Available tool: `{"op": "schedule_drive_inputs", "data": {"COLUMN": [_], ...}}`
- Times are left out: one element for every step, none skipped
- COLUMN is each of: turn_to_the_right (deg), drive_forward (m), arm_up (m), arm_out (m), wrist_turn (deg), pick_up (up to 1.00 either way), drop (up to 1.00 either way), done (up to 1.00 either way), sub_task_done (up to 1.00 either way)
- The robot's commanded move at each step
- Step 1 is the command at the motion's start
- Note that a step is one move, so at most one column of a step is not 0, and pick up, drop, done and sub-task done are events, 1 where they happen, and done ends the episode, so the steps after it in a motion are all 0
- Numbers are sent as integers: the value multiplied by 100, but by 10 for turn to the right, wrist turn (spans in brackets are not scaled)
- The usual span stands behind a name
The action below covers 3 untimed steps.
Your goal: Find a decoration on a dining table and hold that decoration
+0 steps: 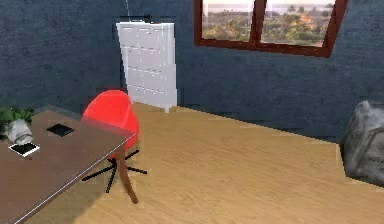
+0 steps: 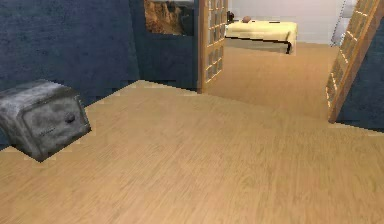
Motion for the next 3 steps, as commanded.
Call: {"op": "schedule_drive_inputs", "data": {"turn_to_the_right": [-30, 0, -450], "drive_forward": [0, 60, 0], "arm_up": [0, 0, 0], "arm_out": [0, 0, 0], "wrist_turn": [0, 0, 0], "pick_up": [0, 0, 0], "drop": [0, 0, 0], "done": [0, 0, 0], "sub_task_done": [0, 0, 0]}}
